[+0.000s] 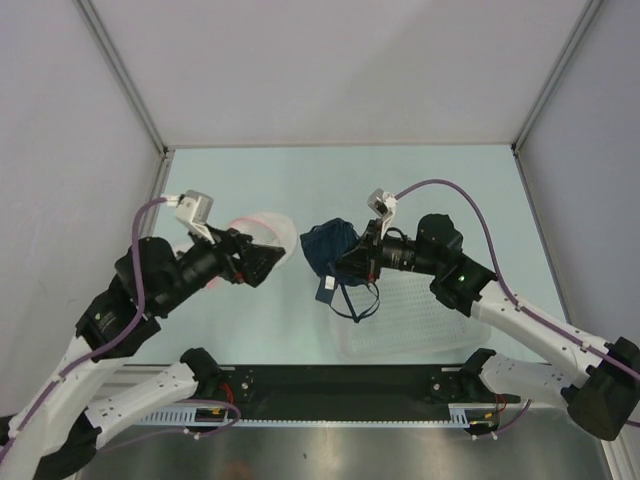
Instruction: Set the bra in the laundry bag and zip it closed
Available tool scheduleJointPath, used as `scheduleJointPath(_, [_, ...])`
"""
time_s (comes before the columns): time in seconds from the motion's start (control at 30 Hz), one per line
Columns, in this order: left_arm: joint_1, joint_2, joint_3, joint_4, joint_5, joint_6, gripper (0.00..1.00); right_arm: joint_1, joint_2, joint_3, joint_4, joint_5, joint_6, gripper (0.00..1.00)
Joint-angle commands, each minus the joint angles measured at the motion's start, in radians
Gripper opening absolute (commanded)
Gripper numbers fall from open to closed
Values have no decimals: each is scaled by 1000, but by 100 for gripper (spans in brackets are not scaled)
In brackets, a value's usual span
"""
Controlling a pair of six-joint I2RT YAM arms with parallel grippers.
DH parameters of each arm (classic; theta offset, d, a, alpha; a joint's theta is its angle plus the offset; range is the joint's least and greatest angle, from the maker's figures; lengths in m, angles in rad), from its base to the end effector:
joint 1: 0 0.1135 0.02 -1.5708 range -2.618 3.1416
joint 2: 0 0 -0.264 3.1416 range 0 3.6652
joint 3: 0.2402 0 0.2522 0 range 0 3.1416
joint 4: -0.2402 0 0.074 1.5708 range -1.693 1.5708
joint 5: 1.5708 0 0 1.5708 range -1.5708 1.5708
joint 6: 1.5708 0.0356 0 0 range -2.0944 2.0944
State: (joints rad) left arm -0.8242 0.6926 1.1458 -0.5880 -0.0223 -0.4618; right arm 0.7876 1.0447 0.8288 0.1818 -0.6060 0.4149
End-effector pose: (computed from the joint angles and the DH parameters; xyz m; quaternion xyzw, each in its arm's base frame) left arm 0.0817 -0.0871 0.4285 0.1285 0.7421 -0.3877 0.5315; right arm 0.1569 0.1863 0.3444 -0.3309 0.6360 0.5521 0.4256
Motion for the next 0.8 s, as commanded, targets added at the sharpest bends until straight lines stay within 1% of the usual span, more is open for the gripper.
scheduleJointPath(0.0, [173, -38, -47, -173, -139, -12, 99, -70, 15, 58, -76, 75, -27, 0])
scheduleJointPath(0.07, [255, -24, -76, -212, -122, -61, 98, -93, 35, 95, -99, 123, -41, 0])
scheduleJointPath(0.1, [340, -22, -122, -217, -88, -83, 97, -97, 46, 108, -107, 136, -54, 0])
scheduleJointPath(0.17, [436, -19, -173, -211, -58, -142, 97, -99, 95, 154, -108, 155, -62, 0])
scheduleJointPath(0.2, [536, -22, -222, -208, -32, -167, 97, -99, 115, 173, -116, 161, -74, 0])
scheduleJointPath(0.27, [649, -27, -279, -152, 45, -228, 96, -91, 161, 226, -116, 163, -83, 0])
scheduleJointPath(0.3, [757, -27, -355, -124, 118, -273, 95, -88, 201, 242, -113, 169, -100, 0])
scheduleJointPath(0.33, [810, -25, -395, -95, 155, -288, 91, -85, 216, 260, -110, 169, -109, 0])
scheduleJointPath(0.37, [865, -4, -435, -29, 188, -299, 85, -79, 233, 276, -108, 167, -116, 0])
scheduleJointPath(0.4, [945, 13, -499, -4, 202, -317, 70, -70, 264, 303, -102, 163, -122, 0])
scheduleJointPath(0.43, [973, 31, -526, 57, 200, -310, 66, -68, 274, 312, -96, 155, -125, 0])
scheduleJointPath(0.47, [990, 88, -550, 85, 182, -296, 65, -67, 287, 319, -88, 143, -125, 0])
scheduleJointPath(0.5, [990, 119, -552, 112, 165, -247, 65, -65, 302, 325, -64, 115, -120, 0])
scheduleJointPath(0.53, [991, 157, -548, 140, 97, -227, 63, -65, 310, 325, -48, 106, -110, 0])
scheduleJointPath(0.57, [990, 216, -535, 142, 69, -227, 57, -65, 316, 323, -38, 98, -107, 0])
scheduleJointPath(0.6, [990, 244, -531, 158, 61, -209, 55, -65, 319, 320, -18, 82, -102, 0])
scheduleJointPath(0.63, [988, 267, -526, 218, 59, -193, 52, -65, 331, 317, -7, 72, -99, 0])
scheduleJointPath(0.7, [988, 332, -526, 260, 24, -178, 50, -64, 340, 311, 24, 49, -84, 0])
scheduleJointPath(0.73, [987, 355, -520, 307, 24, -161, 47, -62, 348, 302, 34, 42, -77, 0])
scheduleJointPath(0.77, [988, 382, -503, 310, -28, -161, 43, -60, 350, 297, 53, 35, -68, 0])
